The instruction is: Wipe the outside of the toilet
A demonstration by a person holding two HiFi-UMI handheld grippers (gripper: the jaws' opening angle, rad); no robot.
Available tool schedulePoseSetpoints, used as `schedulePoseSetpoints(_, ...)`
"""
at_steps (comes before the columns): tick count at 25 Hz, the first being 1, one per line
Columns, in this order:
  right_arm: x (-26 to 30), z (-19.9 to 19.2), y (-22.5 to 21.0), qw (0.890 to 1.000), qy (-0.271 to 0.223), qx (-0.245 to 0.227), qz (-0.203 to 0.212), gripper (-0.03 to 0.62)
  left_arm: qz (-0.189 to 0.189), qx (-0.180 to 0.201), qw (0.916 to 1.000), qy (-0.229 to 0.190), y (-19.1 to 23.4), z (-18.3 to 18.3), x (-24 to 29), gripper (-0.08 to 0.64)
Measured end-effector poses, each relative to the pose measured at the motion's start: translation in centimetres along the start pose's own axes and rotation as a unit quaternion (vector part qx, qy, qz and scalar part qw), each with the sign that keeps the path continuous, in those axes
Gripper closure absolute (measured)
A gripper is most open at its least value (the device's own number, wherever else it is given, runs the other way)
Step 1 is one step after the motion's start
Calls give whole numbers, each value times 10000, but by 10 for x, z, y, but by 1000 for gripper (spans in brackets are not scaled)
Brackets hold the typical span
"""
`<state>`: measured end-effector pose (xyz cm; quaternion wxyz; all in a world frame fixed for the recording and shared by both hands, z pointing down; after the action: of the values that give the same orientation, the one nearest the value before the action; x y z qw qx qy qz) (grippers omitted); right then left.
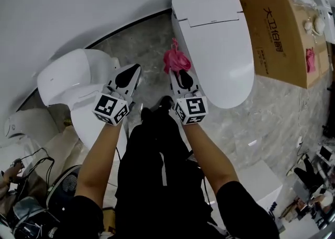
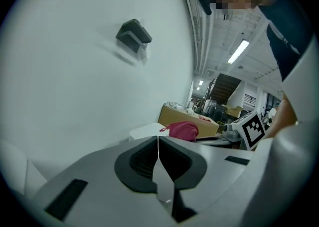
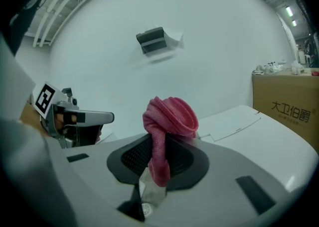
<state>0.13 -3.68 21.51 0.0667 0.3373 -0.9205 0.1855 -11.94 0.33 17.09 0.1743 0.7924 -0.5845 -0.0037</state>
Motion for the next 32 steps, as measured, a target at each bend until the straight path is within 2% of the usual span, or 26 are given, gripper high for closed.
schedulePoseSetpoints(6, 71, -50, -19, 9983, 80, -301, -494, 505, 12, 252, 9997, -49, 42, -39, 38, 541)
schedulePoseSetpoints(9, 106, -66, -33, 9960, 154, -526, -707, 505, 146, 331, 9993, 34, 63, -58, 61, 541)
schedulePoseSetpoints(12, 138, -82, -42, 9939, 226, -574, -919, 505, 109, 393, 9991, 151, 81, -72, 80, 541)
schedulePoseSetpoints(16, 179, -104, -49, 9919, 363, -614, -1054, 505, 82, 253, 9994, 217, 107, -85, 91, 541)
schedulePoseSetpoints(20, 223, -121, -68, 9884, 458, -902, -1136, 505, -11, 164, 9997, 200, 126, -87, 96, 541)
schedulePoseSetpoints(26, 273, -132, -108, 9815, 565, -1060, -1488, 505, -231, 90, 9996, 127, 131, -91, 96, 541)
schedulePoseSetpoints(32, 292, -151, -139, 9713, 895, -1047, -1940, 505, -234, -148, 9995, 117, 134, -103, 82, 541)
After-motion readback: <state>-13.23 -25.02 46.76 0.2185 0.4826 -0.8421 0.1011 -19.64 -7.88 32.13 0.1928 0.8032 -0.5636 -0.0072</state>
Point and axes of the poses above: the fingertips, and each gripper's own axes: x forward along the fingers, y to its left, z out of its top, the point moved 1 cm from there along -x, backward along the fingers, and after that the axes turned 9 degrees about -y, right-handed, at the moved point
